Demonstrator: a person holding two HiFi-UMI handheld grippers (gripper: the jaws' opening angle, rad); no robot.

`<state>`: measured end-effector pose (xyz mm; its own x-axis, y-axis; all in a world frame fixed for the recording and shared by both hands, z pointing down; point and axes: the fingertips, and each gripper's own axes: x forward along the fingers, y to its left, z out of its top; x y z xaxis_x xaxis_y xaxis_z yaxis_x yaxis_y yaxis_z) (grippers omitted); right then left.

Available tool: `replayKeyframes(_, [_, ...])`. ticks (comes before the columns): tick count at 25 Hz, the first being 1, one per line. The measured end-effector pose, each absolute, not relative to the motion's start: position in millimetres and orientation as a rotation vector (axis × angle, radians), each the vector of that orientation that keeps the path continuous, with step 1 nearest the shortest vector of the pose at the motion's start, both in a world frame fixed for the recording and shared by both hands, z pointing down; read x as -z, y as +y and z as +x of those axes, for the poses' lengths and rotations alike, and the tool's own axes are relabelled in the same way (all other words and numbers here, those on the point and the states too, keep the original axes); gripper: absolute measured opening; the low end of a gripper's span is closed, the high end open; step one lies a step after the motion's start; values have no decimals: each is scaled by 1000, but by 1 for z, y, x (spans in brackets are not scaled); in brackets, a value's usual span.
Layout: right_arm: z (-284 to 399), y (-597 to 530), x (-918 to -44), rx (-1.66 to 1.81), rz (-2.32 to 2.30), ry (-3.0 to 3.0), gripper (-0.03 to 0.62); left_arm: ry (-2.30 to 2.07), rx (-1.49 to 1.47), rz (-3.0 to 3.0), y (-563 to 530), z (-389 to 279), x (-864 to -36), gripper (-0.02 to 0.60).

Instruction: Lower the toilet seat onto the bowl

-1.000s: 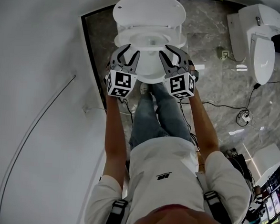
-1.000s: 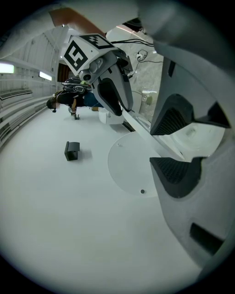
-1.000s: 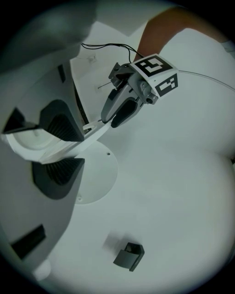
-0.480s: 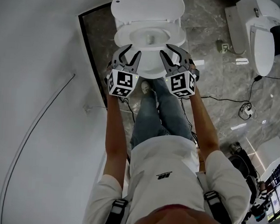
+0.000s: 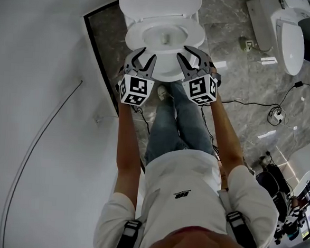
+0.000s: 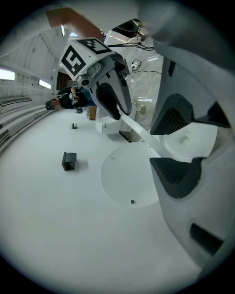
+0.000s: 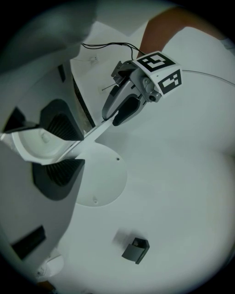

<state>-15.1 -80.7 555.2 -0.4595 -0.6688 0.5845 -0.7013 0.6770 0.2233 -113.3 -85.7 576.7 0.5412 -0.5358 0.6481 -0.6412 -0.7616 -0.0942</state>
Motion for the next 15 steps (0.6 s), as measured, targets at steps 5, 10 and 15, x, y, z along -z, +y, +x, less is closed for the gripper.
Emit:
replayKeyframes(5, [-16, -71, -559, -77, 1045, -2221, 129, -984, -1025, 2620, -76, -114, -580, 161])
replayKeyframes(10, [-16, -63, -565, -80, 1036, -2215, 129, -965, -1019, 2621, -67, -114, -587, 163])
replayKeyframes(15, [-15, -53, -570, -89, 1018, -2210, 130, -933, -1023, 2616, -58, -113, -590, 164])
